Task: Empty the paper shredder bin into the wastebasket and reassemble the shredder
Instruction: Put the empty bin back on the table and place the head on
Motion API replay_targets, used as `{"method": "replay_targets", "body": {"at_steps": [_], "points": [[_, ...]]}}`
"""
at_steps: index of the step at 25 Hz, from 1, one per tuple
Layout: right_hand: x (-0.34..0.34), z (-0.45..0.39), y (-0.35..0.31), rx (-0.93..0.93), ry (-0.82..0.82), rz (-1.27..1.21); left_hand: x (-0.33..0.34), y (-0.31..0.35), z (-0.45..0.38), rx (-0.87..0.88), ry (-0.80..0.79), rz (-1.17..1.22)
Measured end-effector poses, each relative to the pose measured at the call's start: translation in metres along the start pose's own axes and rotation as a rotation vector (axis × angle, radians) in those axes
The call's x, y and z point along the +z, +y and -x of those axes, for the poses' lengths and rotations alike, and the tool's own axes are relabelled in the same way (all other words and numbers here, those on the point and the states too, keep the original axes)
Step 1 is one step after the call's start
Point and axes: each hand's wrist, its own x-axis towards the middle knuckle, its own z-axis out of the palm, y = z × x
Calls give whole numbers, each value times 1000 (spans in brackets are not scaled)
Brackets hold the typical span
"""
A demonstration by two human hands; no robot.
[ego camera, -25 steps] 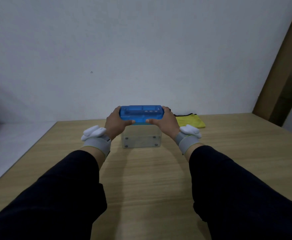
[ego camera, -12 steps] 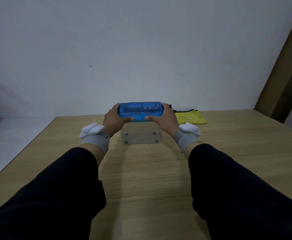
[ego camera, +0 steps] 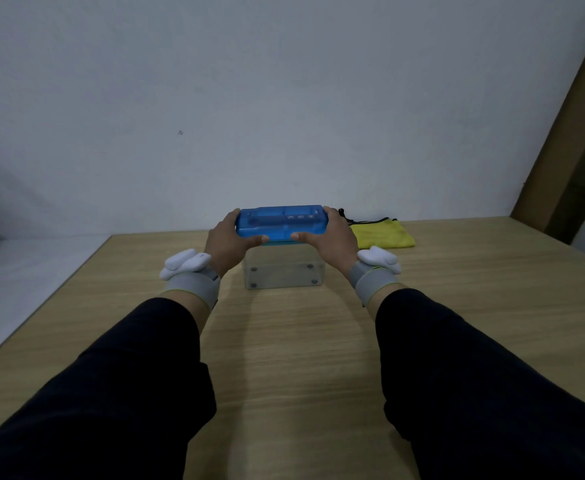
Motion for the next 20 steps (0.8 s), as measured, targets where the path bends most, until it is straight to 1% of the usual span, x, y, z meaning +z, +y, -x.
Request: {"method": "replay_targets", "body": {"at_steps": [9, 12, 15, 16, 18, 20], "points": [[2, 0, 2, -2, 6, 64, 3, -3, -3, 19, -27, -70], [3, 3, 2, -19, -5, -1, 3, -4, 0, 20, -25, -68], [3, 5, 4, -21, -33, -77, 4, -8, 6, 8, -8, 34], [2, 4, 5, -21, -48, -63, 5, -8, 7, 10, -2, 57], [-2, 2, 7, -17, -57, 48, 5, -7, 7, 27, 8, 41], [-6, -1, 5, -28, 4, 171, 1, -6, 3, 54, 32, -47]]}}
